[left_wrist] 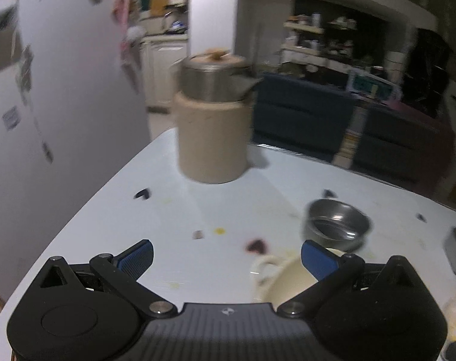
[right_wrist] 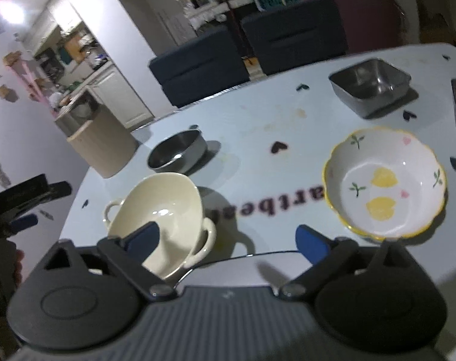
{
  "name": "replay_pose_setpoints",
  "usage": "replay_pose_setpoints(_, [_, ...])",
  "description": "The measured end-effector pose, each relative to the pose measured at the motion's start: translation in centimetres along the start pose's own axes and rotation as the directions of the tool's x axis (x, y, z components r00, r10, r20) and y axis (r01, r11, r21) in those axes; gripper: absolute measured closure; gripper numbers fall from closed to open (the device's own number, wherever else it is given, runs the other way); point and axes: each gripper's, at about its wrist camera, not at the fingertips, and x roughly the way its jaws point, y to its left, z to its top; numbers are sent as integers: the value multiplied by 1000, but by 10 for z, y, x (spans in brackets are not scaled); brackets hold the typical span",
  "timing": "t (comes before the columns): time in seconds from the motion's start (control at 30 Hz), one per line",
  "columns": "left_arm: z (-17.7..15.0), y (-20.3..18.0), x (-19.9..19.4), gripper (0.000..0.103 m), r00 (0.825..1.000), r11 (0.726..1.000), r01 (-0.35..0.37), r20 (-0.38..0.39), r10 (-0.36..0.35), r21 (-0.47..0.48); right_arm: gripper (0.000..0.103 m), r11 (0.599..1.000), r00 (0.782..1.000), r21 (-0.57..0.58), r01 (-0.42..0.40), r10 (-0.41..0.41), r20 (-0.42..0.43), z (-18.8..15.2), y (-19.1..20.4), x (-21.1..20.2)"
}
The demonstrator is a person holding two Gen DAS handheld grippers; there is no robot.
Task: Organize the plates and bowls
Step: 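Move both grippers to the rim of the cream two-handled bowl, then close both grippers on the cream bowl rim beside its handle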
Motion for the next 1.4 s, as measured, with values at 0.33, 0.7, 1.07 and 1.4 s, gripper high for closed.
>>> replay_pose_setpoints(0.33, [14,22,32,0,999,999,29,-32,-30,-40,46,1000,995,-20,-15,13,-103,5,11,34])
replay_pose_setpoints(0.7, [-2,-21,67,0,993,982,0,-116,22,188,71,995,980,-91,28,-45,-195,1,23,57])
replay_pose_setpoints(1.07, [-9,-17,76,0,977,973,-47,-192,92,226,64,993,970,-113,45,-70,-231,10,23,68])
replay_pose_setpoints(1.4, [-14,1,66,0,954,974,25,-295,43,223,64,981,983,-175,78,-104,-149,30,24,85])
